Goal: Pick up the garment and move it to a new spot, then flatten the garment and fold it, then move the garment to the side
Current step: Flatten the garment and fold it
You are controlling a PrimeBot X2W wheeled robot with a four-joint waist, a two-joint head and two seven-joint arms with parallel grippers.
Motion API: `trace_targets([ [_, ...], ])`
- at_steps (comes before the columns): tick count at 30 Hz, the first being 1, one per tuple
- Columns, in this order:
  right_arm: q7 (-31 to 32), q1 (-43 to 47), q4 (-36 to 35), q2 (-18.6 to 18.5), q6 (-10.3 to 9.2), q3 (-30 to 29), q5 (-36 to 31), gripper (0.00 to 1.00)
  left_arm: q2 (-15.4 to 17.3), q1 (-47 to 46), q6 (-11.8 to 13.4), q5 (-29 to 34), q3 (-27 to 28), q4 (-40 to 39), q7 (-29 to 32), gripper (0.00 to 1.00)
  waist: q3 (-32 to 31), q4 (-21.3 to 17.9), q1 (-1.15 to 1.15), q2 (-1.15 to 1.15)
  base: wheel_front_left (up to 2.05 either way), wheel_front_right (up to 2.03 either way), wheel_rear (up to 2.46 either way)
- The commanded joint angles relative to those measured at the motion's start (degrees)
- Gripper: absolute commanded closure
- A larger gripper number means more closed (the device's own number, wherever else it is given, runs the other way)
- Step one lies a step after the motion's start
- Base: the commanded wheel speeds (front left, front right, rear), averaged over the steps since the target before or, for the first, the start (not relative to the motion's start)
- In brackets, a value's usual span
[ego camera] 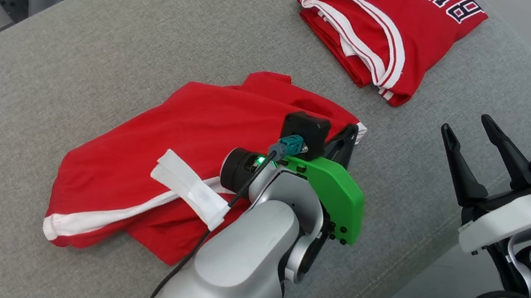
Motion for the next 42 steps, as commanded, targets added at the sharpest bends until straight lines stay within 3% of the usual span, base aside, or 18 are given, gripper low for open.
trace_targets([
  [1, -0.17, -0.39, 0.06, -0.01, -0.09, -0.01, -0.50, 0.00, 0.19, -0.72, 0.32, -0.68, -0.23, -0.78, -0.09, 1.00, -0.16, 0.21, 0.00, 0.00, 0.00, 0.00, 0.00],
  [11, -0.16, -0.47, 0.19, -0.02, -0.09, 0.57, -0.25, 0.00, 0.19, 0.92, 0.42, -3.28, -1.54, -2.43, 2.94, 1.00, -0.11, 0.64, 0.00, 0.00, 0.00, 0.00, 0.00],
  [18, -0.16, -0.52, 0.35, -0.02, -0.09, 1.11, 0.20, 0.00, 0.17, 0.47, 1.64, -2.34, -1.55, 4.10, 1.01, 1.00, 0.19, 0.58, 0.00, 0.00, 0.00, 0.00, 0.00],
  [29, -0.16, -0.31, 0.79, -0.01, -0.09, 1.85, -0.18, 0.00, 0.19, -3.97, 0.75, -2.82, -1.55, 6.99, -2.10, 1.00, -0.46, 1.02, 0.00, 0.00, 0.00, 0.00, 0.00],
  [34, -0.16, -0.81, 0.63, -0.01, -0.09, 2.33, -0.25, 0.00, 0.24, -7.25, 1.03, -0.51, -1.57, 9.50, -2.43, 1.00, 0.09, 0.62, 0.00, 0.00, 0.00, 0.00, 0.00],
  [42, -0.16, -1.06, 0.75, -0.01, -0.09, 2.81, 0.42, 0.00, 0.22, -6.08, -1.42, 5.99, -1.60, 15.32, -0.80, 0.96, 1.72, -0.42, 0.00, 0.00, 0.00, 0.00, 0.00],
])
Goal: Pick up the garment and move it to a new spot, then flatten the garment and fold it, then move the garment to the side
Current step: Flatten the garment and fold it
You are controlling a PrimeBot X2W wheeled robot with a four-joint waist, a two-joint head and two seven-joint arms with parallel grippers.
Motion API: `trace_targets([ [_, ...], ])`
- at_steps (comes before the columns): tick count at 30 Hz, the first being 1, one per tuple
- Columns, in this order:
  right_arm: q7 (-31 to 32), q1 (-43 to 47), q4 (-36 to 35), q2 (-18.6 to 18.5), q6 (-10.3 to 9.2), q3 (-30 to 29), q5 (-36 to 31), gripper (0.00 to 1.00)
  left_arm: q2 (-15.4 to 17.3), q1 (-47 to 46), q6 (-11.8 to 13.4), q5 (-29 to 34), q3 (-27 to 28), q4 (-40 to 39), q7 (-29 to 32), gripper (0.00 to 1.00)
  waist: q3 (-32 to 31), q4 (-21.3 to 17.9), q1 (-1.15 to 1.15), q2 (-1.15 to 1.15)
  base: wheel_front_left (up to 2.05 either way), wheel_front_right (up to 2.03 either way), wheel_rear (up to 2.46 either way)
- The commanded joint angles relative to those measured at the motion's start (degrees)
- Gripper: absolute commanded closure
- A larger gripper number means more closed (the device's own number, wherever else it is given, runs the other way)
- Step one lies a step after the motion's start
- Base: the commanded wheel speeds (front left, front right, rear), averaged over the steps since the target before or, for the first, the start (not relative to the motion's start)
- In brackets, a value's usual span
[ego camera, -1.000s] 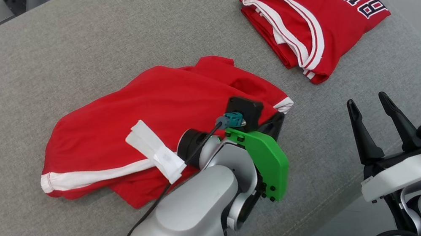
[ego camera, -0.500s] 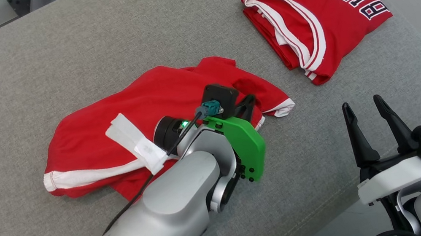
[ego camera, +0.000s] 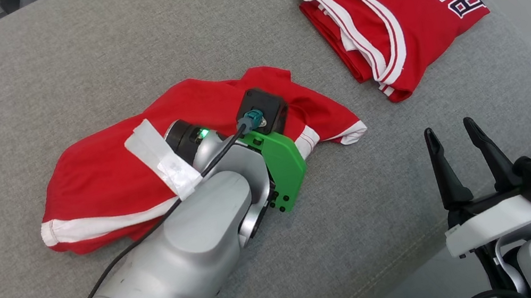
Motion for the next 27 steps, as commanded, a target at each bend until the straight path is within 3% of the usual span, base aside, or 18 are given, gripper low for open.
trace_targets([
  [1, -0.16, -0.50, 0.06, -0.01, -0.09, -0.01, 0.37, 0.00, 0.22, 0.71, -0.27, 0.80, 0.05, 0.48, -0.41, 0.96, 0.38, -0.35, 0.00, 0.00, 0.00, 0.00, 0.00],
  [4, -0.16, -0.44, -0.02, -0.01, -0.09, -0.31, 0.44, 0.00, 0.22, 1.51, -1.24, 2.80, 0.06, 2.69, -1.02, 0.96, 0.57, -0.34, 0.00, 0.00, 0.00, 0.00, 0.00],
  [5, -0.16, -0.32, -0.04, -0.01, -0.09, -0.55, 0.35, 0.00, 0.21, 1.69, -1.63, 2.67, 0.05, 3.04, -1.25, 0.89, 0.59, -0.18, 0.00, 0.00, 0.00, 0.00, 0.00],
  [7, -0.16, 0.06, -0.07, -0.01, -0.09, -1.13, -0.08, 0.00, 0.25, 1.71, -2.04, 2.78, 0.08, 3.24, -1.85, 0.63, 0.40, 0.43, 0.00, 0.00, 0.00, 0.00, 0.00],
  [8, -0.16, 0.16, -0.06, -0.01, -0.09, -1.39, -0.42, 0.00, 0.23, 1.85, -2.11, 2.18, 0.10, 2.89, -2.35, 0.27, 0.19, 0.79, 0.00, 0.00, 0.00, 0.00, 0.00],
  [9, -0.16, 0.21, -0.20, -0.01, -0.09, -1.64, -0.77, 0.00, 0.22, 1.95, -2.15, 1.59, 0.26, 2.29, -2.92, 0.00, -0.08, 1.25, 0.00, 0.00, 0.00, 0.00, 0.00],
  [20, -0.16, 0.33, -6.81, -0.09, -0.09, -7.16, -6.59, 0.00, 0.33, 3.85, 0.73, -5.16, 4.87, -10.11, -10.71, 0.00, -6.32, 9.91, 0.00, 0.00, 0.00, 0.00, 0.00],
  [27, -0.16, 2.46, -10.94, -1.57, -0.09, -8.98, -8.29, 0.00, 8.96, 13.26, 5.10, -3.58, 9.97, -21.63, -12.48, 0.00, -10.61, 16.87, 0.00, 0.00, 0.00, 0.00, 0.00],
])
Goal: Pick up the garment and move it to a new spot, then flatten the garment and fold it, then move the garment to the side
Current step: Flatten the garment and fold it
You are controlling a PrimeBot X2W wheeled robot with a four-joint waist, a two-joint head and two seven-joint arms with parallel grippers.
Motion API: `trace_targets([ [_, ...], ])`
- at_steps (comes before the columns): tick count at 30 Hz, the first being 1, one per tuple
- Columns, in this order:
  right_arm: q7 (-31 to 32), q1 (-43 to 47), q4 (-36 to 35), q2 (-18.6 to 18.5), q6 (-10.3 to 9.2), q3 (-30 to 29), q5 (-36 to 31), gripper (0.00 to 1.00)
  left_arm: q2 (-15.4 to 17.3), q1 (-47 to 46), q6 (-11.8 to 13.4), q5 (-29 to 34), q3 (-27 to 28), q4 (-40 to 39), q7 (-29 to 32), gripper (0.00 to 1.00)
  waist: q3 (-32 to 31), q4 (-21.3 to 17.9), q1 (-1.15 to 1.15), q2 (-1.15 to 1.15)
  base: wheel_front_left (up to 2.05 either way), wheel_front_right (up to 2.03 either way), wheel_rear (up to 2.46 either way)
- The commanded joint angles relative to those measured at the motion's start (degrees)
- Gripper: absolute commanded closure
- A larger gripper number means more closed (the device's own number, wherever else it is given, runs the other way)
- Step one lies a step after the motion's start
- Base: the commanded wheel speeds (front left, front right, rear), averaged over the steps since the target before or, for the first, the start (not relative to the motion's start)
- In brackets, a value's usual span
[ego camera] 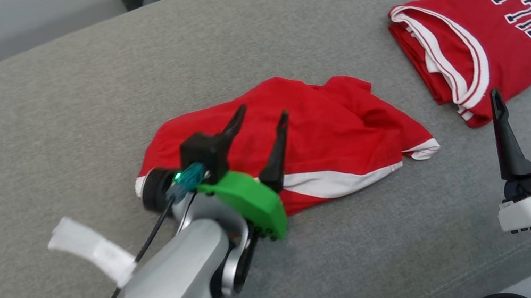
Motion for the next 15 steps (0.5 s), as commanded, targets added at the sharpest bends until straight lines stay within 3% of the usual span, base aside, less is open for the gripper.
trace_targets([
  [1, -0.16, 1.69, -0.51, -0.43, -0.09, -0.10, -0.14, 0.00, 3.11, 4.66, 1.84, 1.29, 1.54, -3.79, -0.37, 0.00, -4.97, 6.52, 0.00, 0.00, 0.00, 0.00, 0.00],
  [7, -0.16, 5.50, -0.12, -1.05, -0.09, -0.34, -0.54, 0.00, 11.42, 18.79, 6.52, 6.41, 10.48, -17.01, -0.37, 0.00, -6.41, 11.51, 0.00, 0.00, 0.00, 0.00, 0.00],
  [10, -0.16, 7.01, -0.07, -1.36, -0.09, -0.62, -0.97, 0.00, 12.92, 25.32, 6.87, 10.04, 15.85, -21.36, -0.38, 0.00, -6.95, 13.40, 0.00, 0.00, 0.00, 0.00, 0.00],
  [14, -0.16, 8.63, 0.65, -1.76, -0.09, -1.31, -1.09, 0.00, 12.63, 34.04, 5.21, 14.52, 24.38, -24.20, -0.38, 0.00, -8.12, 15.12, 0.00, 0.00, 0.00, 0.00, 0.00],
  [15, -0.16, 8.63, 0.65, -1.76, -0.09, -1.31, -1.09, 0.00, 12.63, 34.04, 5.21, 14.52, 24.38, -24.20, -0.38, 0.00, -8.12, 15.12, 0.00, 0.00, 0.00, 0.00, 0.00],
])
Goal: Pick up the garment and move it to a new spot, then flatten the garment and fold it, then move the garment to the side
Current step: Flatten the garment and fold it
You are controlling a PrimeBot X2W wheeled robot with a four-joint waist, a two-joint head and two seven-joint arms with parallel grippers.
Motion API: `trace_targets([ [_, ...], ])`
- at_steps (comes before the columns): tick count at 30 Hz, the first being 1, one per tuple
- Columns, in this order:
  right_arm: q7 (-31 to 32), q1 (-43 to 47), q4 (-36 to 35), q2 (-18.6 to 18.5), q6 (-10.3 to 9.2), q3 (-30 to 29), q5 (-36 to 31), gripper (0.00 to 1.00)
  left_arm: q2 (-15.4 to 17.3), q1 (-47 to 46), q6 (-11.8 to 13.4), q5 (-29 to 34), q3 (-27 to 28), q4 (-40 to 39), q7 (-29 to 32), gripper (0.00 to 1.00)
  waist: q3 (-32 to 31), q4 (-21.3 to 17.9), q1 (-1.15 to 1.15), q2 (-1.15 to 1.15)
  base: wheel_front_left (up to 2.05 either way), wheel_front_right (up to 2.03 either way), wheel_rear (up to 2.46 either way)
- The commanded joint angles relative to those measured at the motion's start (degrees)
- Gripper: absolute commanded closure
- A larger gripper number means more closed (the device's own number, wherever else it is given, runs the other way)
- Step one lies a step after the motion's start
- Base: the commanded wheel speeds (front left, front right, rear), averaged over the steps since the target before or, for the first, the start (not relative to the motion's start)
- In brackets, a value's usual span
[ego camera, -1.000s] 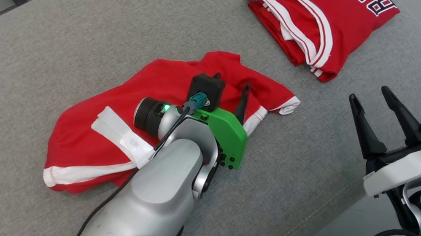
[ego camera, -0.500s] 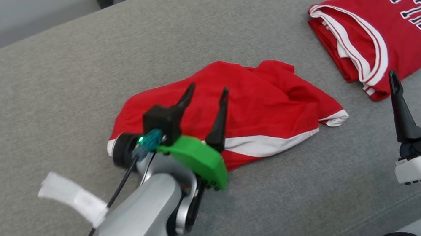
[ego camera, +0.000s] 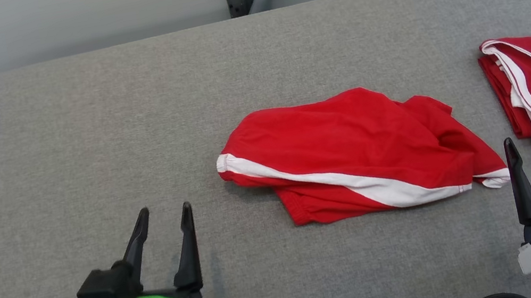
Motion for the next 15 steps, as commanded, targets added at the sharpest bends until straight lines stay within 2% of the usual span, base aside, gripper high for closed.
trace_targets([
  [1, -0.16, 1.16, 0.53, -0.35, -0.09, -0.04, -0.31, 0.00, -0.43, 2.65, -0.92, 1.50, 2.26, -0.44, -0.13, 0.00, -2.60, 2.95, 0.00, 0.00, 0.00, 0.00, 0.00],
  [6, -0.16, 3.21, 3.17, -1.22, -0.09, 0.46, -0.53, 0.00, -1.22, 11.19, -4.93, 7.37, 11.19, 1.01, -0.13, 0.00, -4.79, 3.82, 0.00, 0.00, 0.00, 0.00, 0.00],
  [10, -0.16, 4.61, 4.86, -1.19, -0.09, 0.73, -0.54, 0.00, -2.71, 16.40, -9.43, 10.29, 18.36, 2.32, -0.13, 0.00, -6.63, 3.92, 0.00, 0.00, 0.00, 0.00, 0.00],
  [15, -0.16, 6.10, 6.62, -0.92, -0.09, 1.27, -0.32, 0.00, -4.13, 20.78, -14.93, 13.77, 24.45, 4.62, -0.14, 0.00, -8.66, 3.55, 0.00, 0.00, 0.00, 0.00, 0.00],
])
